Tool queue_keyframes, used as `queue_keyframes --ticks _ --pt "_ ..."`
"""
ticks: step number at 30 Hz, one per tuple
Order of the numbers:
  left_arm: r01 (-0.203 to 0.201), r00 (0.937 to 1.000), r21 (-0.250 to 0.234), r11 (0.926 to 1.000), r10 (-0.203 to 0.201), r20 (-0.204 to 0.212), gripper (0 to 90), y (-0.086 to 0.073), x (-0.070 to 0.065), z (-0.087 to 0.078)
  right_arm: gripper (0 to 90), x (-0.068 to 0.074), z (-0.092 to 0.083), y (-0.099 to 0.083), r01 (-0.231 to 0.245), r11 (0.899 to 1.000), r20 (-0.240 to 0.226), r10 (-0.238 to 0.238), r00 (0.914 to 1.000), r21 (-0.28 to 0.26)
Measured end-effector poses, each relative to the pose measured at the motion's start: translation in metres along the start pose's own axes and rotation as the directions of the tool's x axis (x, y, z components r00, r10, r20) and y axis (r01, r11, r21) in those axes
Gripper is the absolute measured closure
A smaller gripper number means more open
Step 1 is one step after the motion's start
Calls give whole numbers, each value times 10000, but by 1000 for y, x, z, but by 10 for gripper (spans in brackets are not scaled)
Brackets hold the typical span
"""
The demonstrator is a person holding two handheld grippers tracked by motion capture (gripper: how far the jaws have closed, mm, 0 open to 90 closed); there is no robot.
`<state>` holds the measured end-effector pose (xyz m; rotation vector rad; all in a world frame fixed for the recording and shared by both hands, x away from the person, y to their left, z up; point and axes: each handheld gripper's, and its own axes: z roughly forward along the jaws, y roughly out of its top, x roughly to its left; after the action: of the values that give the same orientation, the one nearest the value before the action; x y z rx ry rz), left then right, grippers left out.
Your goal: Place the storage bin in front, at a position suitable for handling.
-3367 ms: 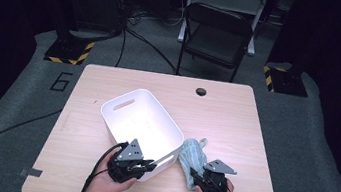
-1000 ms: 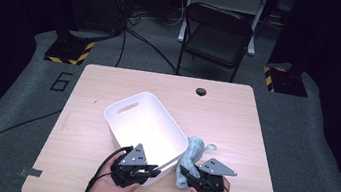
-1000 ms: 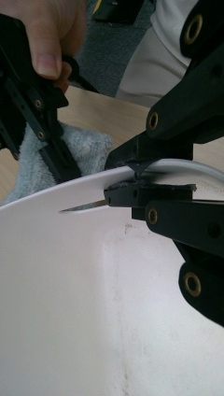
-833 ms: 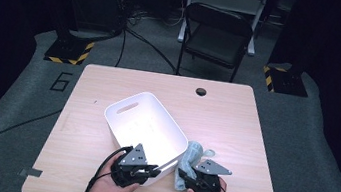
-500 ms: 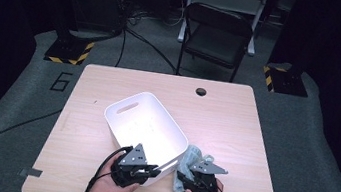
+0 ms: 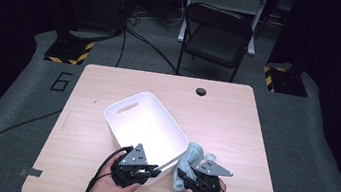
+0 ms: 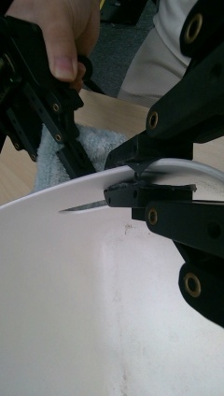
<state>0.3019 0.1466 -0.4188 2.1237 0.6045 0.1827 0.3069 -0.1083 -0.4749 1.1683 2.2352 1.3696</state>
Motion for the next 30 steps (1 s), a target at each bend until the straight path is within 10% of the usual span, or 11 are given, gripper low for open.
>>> queue_keyframes --ticks 11,30 --pt "99 9999 -29 9999 -99 -86 814 0 -3 1 675 14 -31 25 341 9926 -185 -365 9992 -1162" --pt "155 9998 -99 9998 -156 -79 814 0 -4 3 678 11 -8 8 476 9988 -144 -477 9988 -64"
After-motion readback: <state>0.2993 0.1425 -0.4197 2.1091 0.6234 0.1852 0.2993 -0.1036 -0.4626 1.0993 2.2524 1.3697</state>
